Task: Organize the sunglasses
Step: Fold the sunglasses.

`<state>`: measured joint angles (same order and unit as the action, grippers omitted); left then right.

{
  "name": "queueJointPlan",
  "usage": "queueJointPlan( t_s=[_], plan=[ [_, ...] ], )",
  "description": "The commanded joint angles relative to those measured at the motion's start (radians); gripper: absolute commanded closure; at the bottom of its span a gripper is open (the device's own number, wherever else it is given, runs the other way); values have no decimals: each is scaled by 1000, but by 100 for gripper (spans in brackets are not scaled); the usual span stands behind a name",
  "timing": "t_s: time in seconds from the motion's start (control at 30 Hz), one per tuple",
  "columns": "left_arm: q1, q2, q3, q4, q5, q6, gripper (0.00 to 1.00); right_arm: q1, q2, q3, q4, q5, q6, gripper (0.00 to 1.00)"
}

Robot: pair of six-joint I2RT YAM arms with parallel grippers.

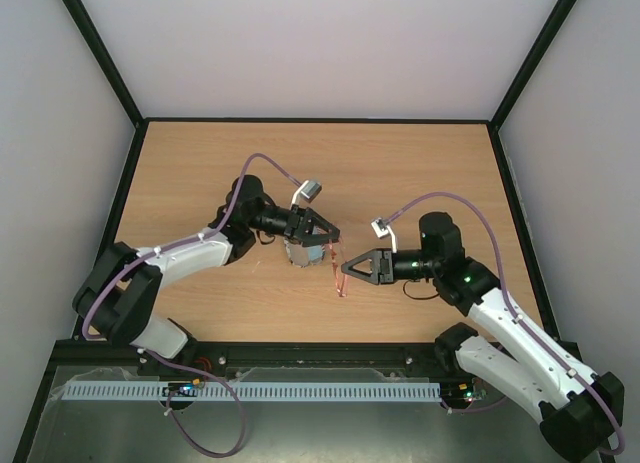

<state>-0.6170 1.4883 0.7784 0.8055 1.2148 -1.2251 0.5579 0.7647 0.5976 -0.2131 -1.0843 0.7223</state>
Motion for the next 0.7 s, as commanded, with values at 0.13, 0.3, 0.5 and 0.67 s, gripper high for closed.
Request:
queueJointPlan(
  t_s=[0.13,0.3,0.5,0.67],
  plan=[
    [-9,21,-2,76,6,-17,50,18,6,19,13,26,6,69],
    [-9,26,-6,78,1,-16,49,23,16,18,18,28,4,78],
    [-9,39,-2,84,-8,-16,48,25,18,19,21,29,3,88],
    [-5,48,5,86,-17,-20,39,27,15,17,21,43,6,91]
  ],
)
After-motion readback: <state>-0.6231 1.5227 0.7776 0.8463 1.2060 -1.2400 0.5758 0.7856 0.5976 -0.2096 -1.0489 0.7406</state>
